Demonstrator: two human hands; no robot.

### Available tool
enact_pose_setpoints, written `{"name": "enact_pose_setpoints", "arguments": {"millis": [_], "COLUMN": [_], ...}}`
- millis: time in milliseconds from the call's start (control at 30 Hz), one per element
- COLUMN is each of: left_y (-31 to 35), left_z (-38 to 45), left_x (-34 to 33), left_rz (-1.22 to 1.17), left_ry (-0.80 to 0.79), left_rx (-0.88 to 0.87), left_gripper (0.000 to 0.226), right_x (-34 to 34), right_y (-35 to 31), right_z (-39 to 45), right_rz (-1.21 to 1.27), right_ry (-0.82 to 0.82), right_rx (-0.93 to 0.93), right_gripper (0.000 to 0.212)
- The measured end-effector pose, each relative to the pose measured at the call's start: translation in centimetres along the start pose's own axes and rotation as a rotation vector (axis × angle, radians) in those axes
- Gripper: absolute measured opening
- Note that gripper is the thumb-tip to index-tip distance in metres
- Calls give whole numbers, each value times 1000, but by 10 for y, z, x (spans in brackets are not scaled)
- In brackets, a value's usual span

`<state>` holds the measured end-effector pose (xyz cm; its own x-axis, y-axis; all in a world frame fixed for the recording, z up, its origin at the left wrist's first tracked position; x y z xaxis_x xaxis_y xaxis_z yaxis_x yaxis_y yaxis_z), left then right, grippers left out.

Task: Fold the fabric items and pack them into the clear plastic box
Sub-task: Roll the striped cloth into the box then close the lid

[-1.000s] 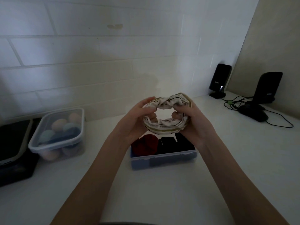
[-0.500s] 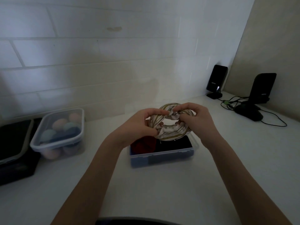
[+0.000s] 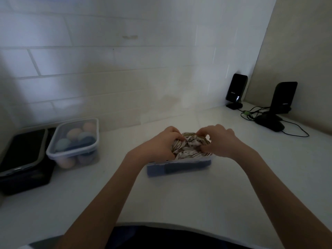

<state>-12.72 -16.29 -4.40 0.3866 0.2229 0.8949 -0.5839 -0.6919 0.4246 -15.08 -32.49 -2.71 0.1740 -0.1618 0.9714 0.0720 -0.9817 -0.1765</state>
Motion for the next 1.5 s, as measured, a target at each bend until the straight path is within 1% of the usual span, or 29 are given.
{"name": "enact_pose_setpoints", "arguments": {"millis": [67, 167, 233, 300, 400, 500, 567, 667, 800, 867, 1000, 1067, 1133, 1233, 1300, 1367, 1400, 1500], "left_y": [1, 5, 11, 15, 16, 14, 11, 9, 10, 10, 9, 9, 11, 22, 29, 33, 33, 29], "left_z": [3, 4, 4, 6, 9, 11, 12, 15, 18, 20, 22, 22, 19, 12, 10, 13, 16, 25], "left_x": [-1, 0, 2, 2, -2, -4, -4, -4, -3, -4, -7, -6, -2, 8, 14, 14, 11, -2], "left_rz": [58, 217, 327, 396, 364, 368, 369, 363, 330, 310, 330, 294, 237, 211, 155, 107, 111, 146], "left_ry": [-18, -23, -8, -18, -111, -196, -229, -294, -356, -383, -416, -416, -376, -209, -118, -107, -124, -162], "left_rx": [22, 56, 38, 17, 30, 73, 111, 155, 183, 185, 182, 168, 140, 31, -33, -45, -33, 18], "left_gripper": [61, 55, 47, 43, 44, 43, 46, 57, 64, 67, 70, 73, 71, 59, 51, 46, 47, 53], "right_x": [2, 5, 7, 8, 6, 0, -4, -6, -7, -8, -8, -8, -10, -12, -14, -18, -20, -18], "right_y": [-6, -13, -15, -15, -11, -10, -9, -6, -1, -1, 0, 0, -3, -3, 0, 4, 5, 3], "right_z": [-1, -3, -5, -5, 0, 13, 19, 24, 27, 26, 21, 19, 20, 23, 27, 31, 33, 30], "right_rz": [-95, -189, -244, -293, -343, -437, -480, -501, -518, -529, -480, -449, -457, -461, -437, -419, -415, -387], "right_ry": [-13, -7, -26, -80, -221, -392, -448, -485, -517, -525, -529, -529, -528, -514, -515, -526, -526, -515], "right_rx": [-12, -16, -13, -33, -122, -211, -233, -255, -262, -224, -183, -187, -188, -175, -156, -135, -128, -139], "right_gripper": [41, 42, 44, 45, 46, 57, 63, 69, 79, 76, 61, 57, 55, 58, 64, 67, 66, 56]}}
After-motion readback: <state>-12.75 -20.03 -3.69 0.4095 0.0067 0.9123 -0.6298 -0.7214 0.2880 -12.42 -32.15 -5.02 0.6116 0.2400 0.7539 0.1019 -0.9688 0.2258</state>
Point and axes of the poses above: each hand's wrist, its own z-axis towards the middle knuckle, its own x-axis out of the back of the hand, y = z × x, the point moved 4 cm from there along z, towards the middle knuckle, and after that the axes turned 13 degrees about -y, right-handed, at the moved point
